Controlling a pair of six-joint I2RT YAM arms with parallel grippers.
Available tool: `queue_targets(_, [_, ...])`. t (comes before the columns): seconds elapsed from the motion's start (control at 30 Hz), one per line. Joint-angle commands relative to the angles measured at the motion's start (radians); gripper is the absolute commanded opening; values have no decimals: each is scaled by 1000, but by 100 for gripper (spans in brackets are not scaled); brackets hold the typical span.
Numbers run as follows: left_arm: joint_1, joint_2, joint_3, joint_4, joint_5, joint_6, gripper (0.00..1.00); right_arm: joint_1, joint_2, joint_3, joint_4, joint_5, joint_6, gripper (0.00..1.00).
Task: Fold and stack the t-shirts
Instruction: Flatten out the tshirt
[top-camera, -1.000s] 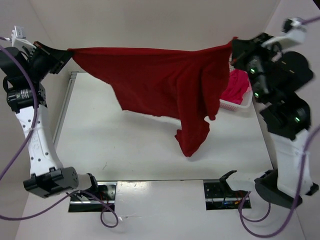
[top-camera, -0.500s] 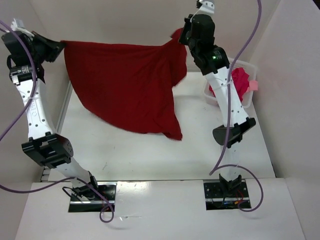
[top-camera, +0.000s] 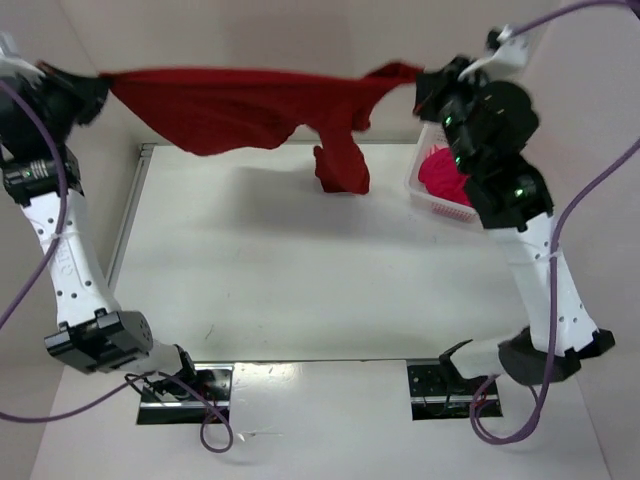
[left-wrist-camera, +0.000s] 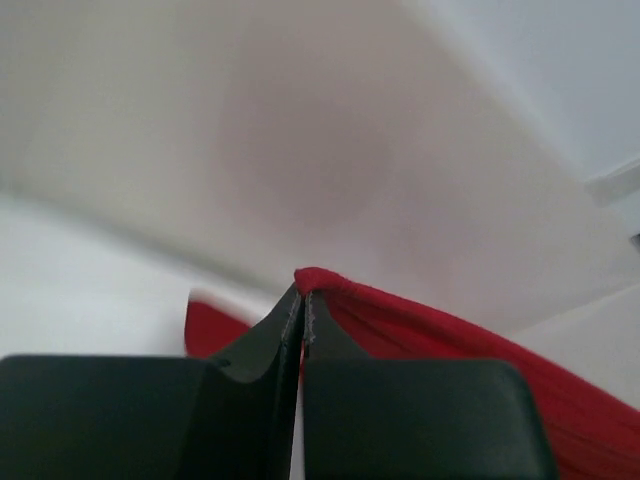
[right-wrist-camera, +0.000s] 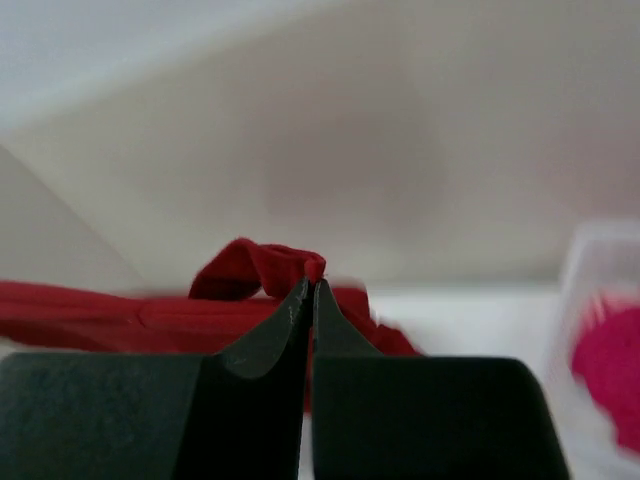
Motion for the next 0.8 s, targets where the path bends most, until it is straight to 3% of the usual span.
queue_targets(0.0, [21,-114,-353,35,-114,110,2,-12,-90,-423,18,55,34,1])
queue_targets(0.17, [-17,-321,-763,-17,-180,160,2,-12,-247,-875,-43,-63,138,1])
queue_targets(0.27, [-26,-446,-952,-121,-266,183,1,-12,-385,-1052,-117,-162,192,1])
queue_targets(0.4, [-45,-547,-1143,-193,-266,193,1,79,-494,-1093,-217,-199,250,1])
queue_targets(0.53, [-61,-579,-1095,-280,-230,193,1,92,-424,-1038,-344,-317,262,1])
queue_targets(0.77, [-61,-601,-1069,-340,-236,259,1,104,-482,-1128,-355,-509,373,1])
